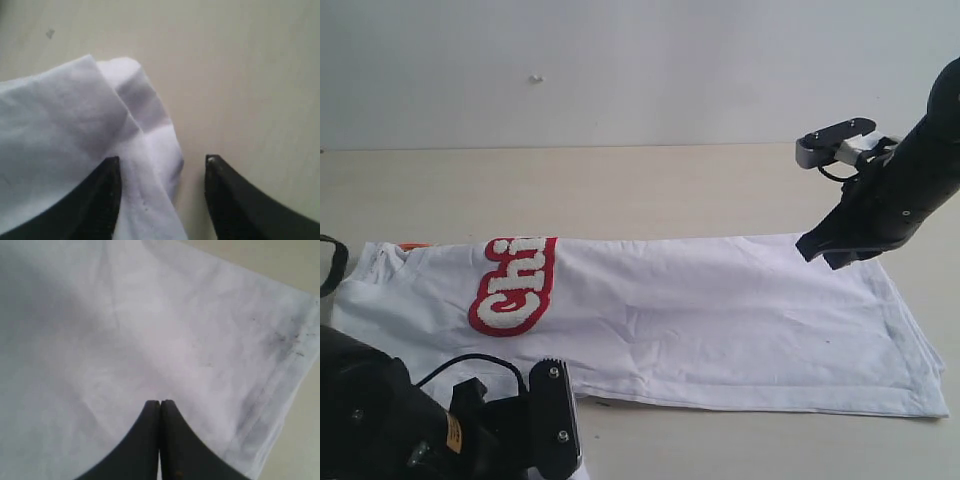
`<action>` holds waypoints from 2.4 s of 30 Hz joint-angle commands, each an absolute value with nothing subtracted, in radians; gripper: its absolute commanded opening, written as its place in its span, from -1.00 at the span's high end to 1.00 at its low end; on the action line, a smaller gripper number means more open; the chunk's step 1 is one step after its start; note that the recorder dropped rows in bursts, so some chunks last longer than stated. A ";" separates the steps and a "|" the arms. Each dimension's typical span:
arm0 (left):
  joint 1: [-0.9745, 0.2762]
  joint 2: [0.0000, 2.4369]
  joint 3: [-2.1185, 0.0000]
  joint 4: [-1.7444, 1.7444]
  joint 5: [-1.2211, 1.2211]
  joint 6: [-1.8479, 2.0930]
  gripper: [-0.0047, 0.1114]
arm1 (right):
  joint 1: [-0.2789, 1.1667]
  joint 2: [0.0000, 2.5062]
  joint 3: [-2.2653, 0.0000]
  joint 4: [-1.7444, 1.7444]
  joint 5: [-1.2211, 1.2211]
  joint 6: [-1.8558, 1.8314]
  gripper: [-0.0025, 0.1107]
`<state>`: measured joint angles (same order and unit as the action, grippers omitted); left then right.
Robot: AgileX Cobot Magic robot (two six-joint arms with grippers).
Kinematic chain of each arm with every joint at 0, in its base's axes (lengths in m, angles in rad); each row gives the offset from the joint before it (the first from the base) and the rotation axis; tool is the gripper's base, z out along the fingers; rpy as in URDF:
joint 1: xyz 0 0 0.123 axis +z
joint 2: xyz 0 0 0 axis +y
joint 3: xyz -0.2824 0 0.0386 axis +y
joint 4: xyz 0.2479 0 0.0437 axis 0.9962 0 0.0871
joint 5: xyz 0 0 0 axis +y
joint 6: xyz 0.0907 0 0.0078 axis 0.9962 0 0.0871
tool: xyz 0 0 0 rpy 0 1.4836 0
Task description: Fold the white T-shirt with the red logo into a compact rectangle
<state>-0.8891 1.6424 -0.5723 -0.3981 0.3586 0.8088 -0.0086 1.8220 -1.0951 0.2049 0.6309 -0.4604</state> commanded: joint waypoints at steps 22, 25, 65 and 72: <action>-0.896 1.519 -0.766 -0.090 0.716 0.843 0.92 | -0.006 1.820 -1.098 0.201 0.611 -0.470 0.96; -0.896 1.487 -0.790 -0.029 0.735 0.900 0.92 | -0.006 1.820 -1.098 0.201 0.611 -0.470 0.96; -0.492 1.706 -0.814 0.508 -0.136 0.877 -0.03 | -0.006 1.820 -1.105 0.197 0.573 -0.489 0.96; -0.532 1.706 -0.814 0.508 0.021 0.621 0.75 | -0.006 1.820 -1.105 0.197 0.573 -0.489 0.96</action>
<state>-0.5134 1.7049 -0.8106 0.5155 -0.0471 0.6591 -0.0086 1.8220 -1.0972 0.2049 0.5793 -0.4833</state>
